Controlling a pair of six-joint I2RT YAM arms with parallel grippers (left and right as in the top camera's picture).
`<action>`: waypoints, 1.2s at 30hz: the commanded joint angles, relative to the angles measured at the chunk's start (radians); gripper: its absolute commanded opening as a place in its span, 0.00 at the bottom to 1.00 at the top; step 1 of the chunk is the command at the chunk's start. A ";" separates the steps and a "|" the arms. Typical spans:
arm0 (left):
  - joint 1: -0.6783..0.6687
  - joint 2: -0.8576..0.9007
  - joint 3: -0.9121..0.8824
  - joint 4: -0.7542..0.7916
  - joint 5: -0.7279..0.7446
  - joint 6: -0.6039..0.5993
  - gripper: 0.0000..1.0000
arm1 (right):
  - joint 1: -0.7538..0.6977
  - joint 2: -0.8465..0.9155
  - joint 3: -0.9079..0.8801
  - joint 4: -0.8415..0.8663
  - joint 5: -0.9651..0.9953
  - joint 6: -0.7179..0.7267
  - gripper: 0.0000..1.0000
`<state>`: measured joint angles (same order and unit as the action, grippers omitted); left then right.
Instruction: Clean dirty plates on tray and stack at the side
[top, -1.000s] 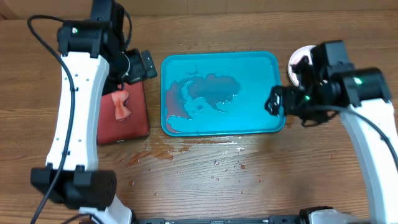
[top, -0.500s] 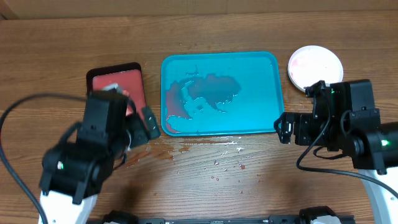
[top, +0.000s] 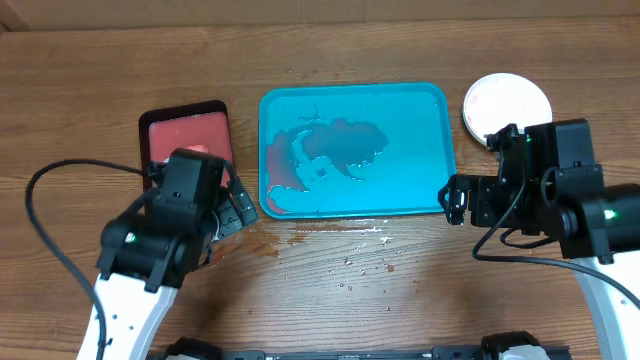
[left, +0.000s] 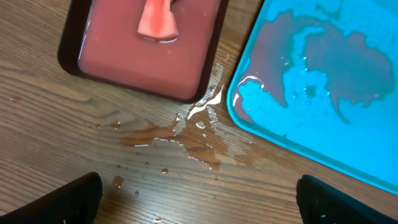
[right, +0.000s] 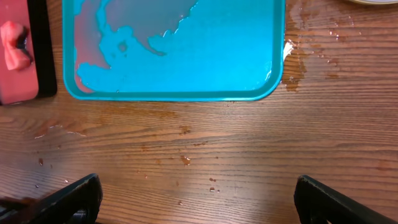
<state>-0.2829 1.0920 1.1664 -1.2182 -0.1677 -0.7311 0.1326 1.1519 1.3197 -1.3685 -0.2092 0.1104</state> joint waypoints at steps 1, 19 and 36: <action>-0.006 0.041 -0.005 0.003 -0.023 -0.017 1.00 | 0.003 0.010 -0.004 0.006 0.007 -0.007 1.00; -0.006 0.261 -0.005 0.003 -0.023 -0.017 1.00 | 0.005 0.003 -0.033 0.110 0.066 -0.011 1.00; -0.006 0.394 -0.005 0.004 -0.023 -0.017 1.00 | 0.005 -0.704 -0.726 0.840 0.010 -0.014 1.00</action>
<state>-0.2829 1.4727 1.1637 -1.2137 -0.1699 -0.7311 0.1326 0.5076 0.6685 -0.5709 -0.1925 0.1032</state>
